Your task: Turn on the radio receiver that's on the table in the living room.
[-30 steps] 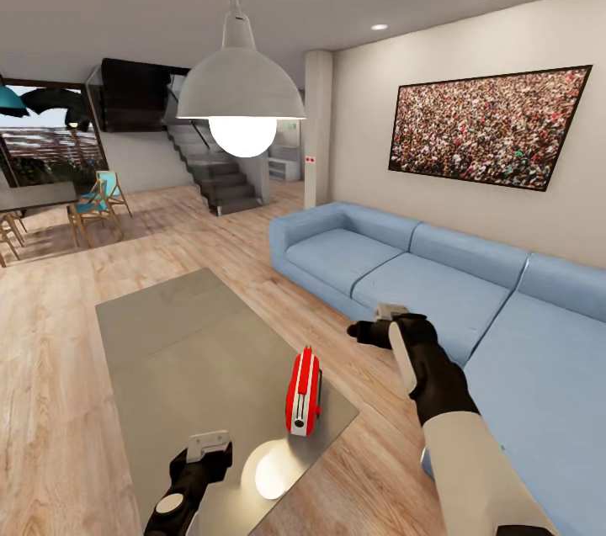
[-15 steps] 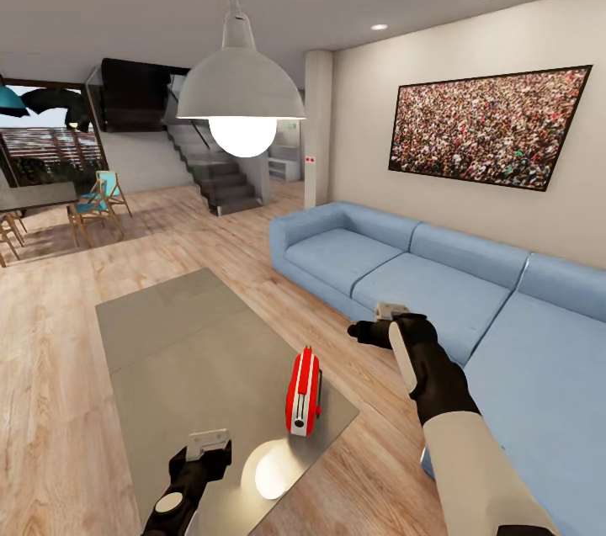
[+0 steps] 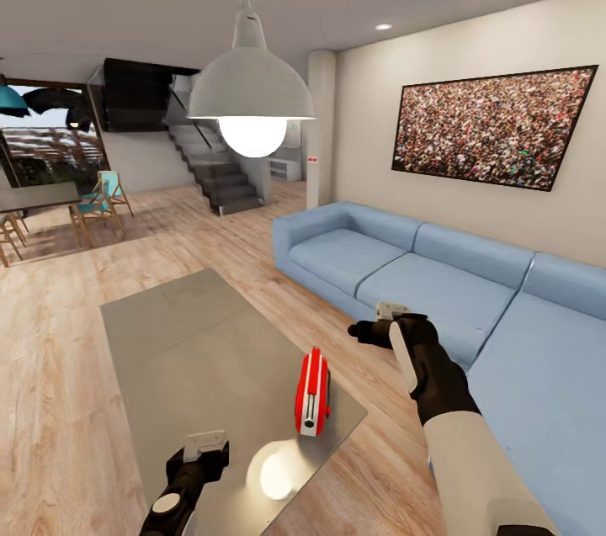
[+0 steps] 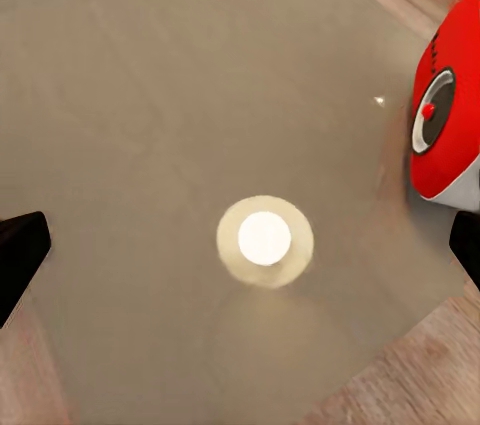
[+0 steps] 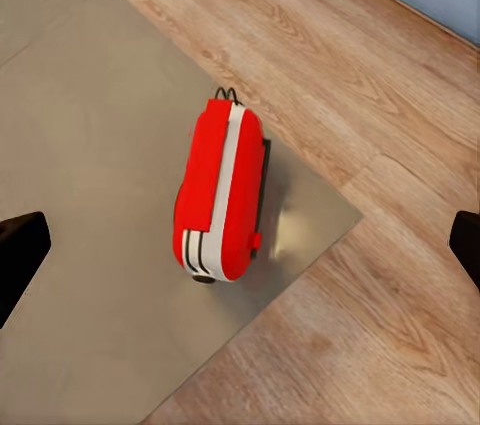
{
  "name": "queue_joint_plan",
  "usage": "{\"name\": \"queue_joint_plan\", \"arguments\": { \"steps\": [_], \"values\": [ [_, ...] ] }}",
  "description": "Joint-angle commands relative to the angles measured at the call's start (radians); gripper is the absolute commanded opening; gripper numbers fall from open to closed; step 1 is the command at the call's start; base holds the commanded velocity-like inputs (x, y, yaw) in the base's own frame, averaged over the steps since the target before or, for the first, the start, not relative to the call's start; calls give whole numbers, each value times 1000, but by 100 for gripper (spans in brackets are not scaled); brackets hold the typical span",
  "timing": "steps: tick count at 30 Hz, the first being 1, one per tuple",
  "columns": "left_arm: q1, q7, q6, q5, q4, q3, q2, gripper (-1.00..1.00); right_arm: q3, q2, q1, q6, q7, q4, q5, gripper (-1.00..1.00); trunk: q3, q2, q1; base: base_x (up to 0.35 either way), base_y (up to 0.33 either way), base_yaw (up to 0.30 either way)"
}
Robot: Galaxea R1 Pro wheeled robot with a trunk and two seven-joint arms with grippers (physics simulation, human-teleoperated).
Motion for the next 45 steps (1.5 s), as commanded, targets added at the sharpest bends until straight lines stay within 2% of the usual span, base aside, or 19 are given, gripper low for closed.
{"name": "queue_joint_plan", "arguments": {
  "steps": [1,8,14,18,30,41,45],
  "values": [
    [0,0,0,0,0,0,0,100,0,0,0,0,0,0,0,100,0,0,0,45,246,0],
    [0,3,-1,-4,2,-1,-6,100,0,-1,0,0,-1,-1,1,100,0,0,0,13,65,0],
    [0,0,0,0,2,-1,0,100,0,-24,0,0,0,-27,1,100,0,0,0,77,120,0],
    [0,-3,-1,-2,3,-2,-5,100,0,-28,0,0,0,-31,1,100,0,0,0,45,60,0],
    [0,1,-1,-1,3,-2,-7,100,0,-29,0,0,0,-33,1,100,0,0,0,214,-29,0],
    [0,-6,-1,5,3,-5,-12,100,0,-29,0,0,0,-33,1,100,0,0,0,22,-5,0],
    [0,-7,2,5,5,-5,-15,100,14,-27,0,11,2,-30,-6,100,0,0,0,0,0,0]
  ]
}}
